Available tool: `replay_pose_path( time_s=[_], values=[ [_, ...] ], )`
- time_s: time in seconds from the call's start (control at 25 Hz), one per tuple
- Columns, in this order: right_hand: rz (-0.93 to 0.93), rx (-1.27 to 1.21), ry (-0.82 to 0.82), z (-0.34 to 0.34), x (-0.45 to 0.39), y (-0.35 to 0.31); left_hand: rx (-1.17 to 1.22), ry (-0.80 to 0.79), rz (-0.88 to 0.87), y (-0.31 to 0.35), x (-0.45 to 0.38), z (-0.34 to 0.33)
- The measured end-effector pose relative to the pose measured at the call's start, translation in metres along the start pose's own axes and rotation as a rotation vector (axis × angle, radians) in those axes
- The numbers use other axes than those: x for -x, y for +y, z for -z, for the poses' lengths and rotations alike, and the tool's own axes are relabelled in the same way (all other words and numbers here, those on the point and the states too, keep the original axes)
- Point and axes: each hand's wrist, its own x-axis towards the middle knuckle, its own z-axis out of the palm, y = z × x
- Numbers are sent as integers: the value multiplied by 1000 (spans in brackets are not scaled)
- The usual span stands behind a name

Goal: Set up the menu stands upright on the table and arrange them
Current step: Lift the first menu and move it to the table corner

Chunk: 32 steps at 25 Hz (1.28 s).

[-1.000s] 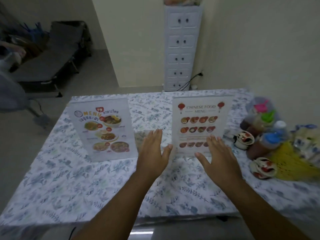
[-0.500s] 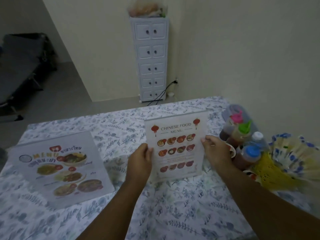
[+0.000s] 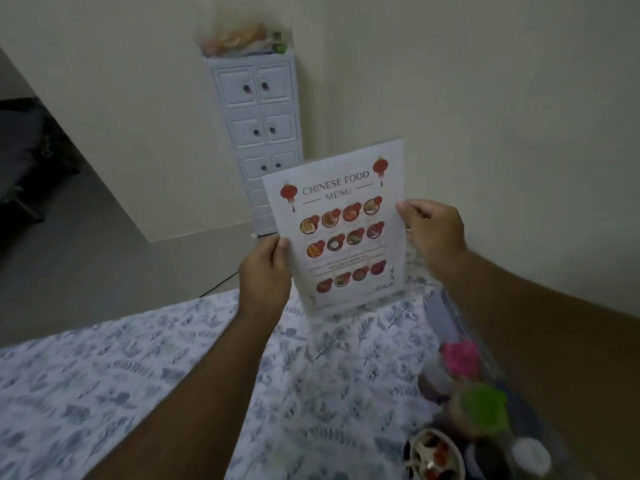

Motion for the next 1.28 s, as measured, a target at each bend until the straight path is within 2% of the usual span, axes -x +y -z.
replay_pose_path(
  time_s=[0.16,0.28,0.52,0.64,0.76,0.92,1.12,1.28],
  values=[
    [-77,-28,82,15,-63,59,7,-57,4,-19,-41,-82],
    [-103,-10,106,15,-78,100,-4,-73,31,-37,-46,-115],
    [-30,103,149,8,-78,119,-29,-45,31,-48,-39,-127],
    [-58,158,26,14,-62,101,-78,-71,42,-30,-34,-119],
    [-73,254,-165,21,-28,73,-155,-111,35,-7,-13,-93],
    [94,490,-232,21,43,29,-386,-190,-48,7,25,-30],
    [291,773,-310,5,191,-14,-567,-240,-114,8,129,83],
    [334,826,-409,-15,316,-33,-620,-238,-94,-13,228,169]
  ],
)
